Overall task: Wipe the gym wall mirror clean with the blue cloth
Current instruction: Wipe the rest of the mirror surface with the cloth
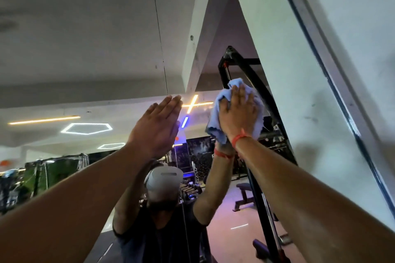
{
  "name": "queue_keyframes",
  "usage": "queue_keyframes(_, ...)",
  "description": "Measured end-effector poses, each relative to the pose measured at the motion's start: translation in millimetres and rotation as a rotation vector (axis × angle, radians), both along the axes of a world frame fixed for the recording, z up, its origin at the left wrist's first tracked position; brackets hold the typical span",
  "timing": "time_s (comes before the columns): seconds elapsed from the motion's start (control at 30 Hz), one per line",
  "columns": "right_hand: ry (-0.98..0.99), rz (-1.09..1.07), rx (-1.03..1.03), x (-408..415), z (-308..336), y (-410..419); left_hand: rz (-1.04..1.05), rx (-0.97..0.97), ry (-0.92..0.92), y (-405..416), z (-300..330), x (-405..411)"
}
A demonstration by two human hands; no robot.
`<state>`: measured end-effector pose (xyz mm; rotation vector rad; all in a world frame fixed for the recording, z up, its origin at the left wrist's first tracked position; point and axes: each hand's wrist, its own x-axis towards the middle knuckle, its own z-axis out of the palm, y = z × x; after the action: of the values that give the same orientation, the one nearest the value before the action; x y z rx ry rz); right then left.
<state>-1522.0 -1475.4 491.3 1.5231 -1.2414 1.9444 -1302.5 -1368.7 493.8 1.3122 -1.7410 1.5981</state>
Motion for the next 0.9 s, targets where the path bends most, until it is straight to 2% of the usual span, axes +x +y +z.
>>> queue_keyframes(0.07,0.279,-0.004,-0.138,19.9,-7.1,5.6,0.004,-0.006,-0.001,-0.3,0.4,-0.2)
queue_keyframes(0.17,0.814,-0.026,-0.325,-24.7,-39.8,-3.6,0.02,0.002,-0.002,-0.7,1.1,-1.0)
queue_keyframes(0.2,0.86,-0.066,-0.339,-44.8,-42.8,-11.4,0.024,0.004,0.006,-1.0,0.6,-1.6)
queue_keyframes(0.23,0.777,-0.091,-0.312,-60.3,-41.3,-18.6,0.028,0.006,0.014,-1.6,-0.5,-1.9)
queue_keyframes(0.27,0.597,-0.094,-0.243,-66.9,-35.6,-20.6,0.031,0.008,0.021,-1.6,-1.5,-2.8)
queue_keyframes(0.33,0.191,-0.056,-0.111,-43.3,-17.8,-16.0,0.03,0.013,0.029,-1.4,-2.6,-4.3)
queue_keyframes(0.37,0.087,-0.034,-0.091,-19.4,-11.0,-7.4,0.028,0.014,0.03,-1.1,-1.9,-4.7)
queue_keyframes(0.4,0.091,-0.023,-0.114,2.9,-9.3,2.0,0.024,0.013,0.034,-0.6,-1.5,-5.3)
queue_keyframes(0.43,0.187,-0.005,-0.173,17.9,-13.4,9.6,0.017,0.013,0.038,0.4,-1.1,-6.2)
queue_keyframes(0.5,0.511,0.038,-0.328,18.9,-25.8,10.6,0.003,0.01,0.042,1.4,-2.3,-8.0)
queue_keyframes(0.57,0.699,0.022,-0.384,-5.5,-17.7,1.6,-0.004,-0.005,0.061,0.4,-6.3,-10.6)
queue_keyframes(0.63,0.565,-0.049,-0.326,-16.8,5.7,-4.0,-0.013,-0.017,0.093,-0.5,-9.5,-15.2)
queue_keyframes(0.7,0.354,-0.021,-0.244,2.1,15.7,1.4,-0.008,-0.032,0.12,-2.5,-13.5,-18.8)
queue_keyframes(0.73,0.312,0.0,-0.241,18.6,13.2,6.9,-0.004,-0.039,0.126,-3.1,-15.4,-19.5)
queue_keyframes(0.8,0.424,0.026,-0.305,38.4,-8.3,12.6,-0.011,-0.062,0.136,-3.7,-21.0,-18.8)
queue_keyframes(0.9,0.712,0.044,-0.424,9.2,-37.1,-2.2,-0.05,-0.08,0.18,-5.3,-31.1,-16.1)
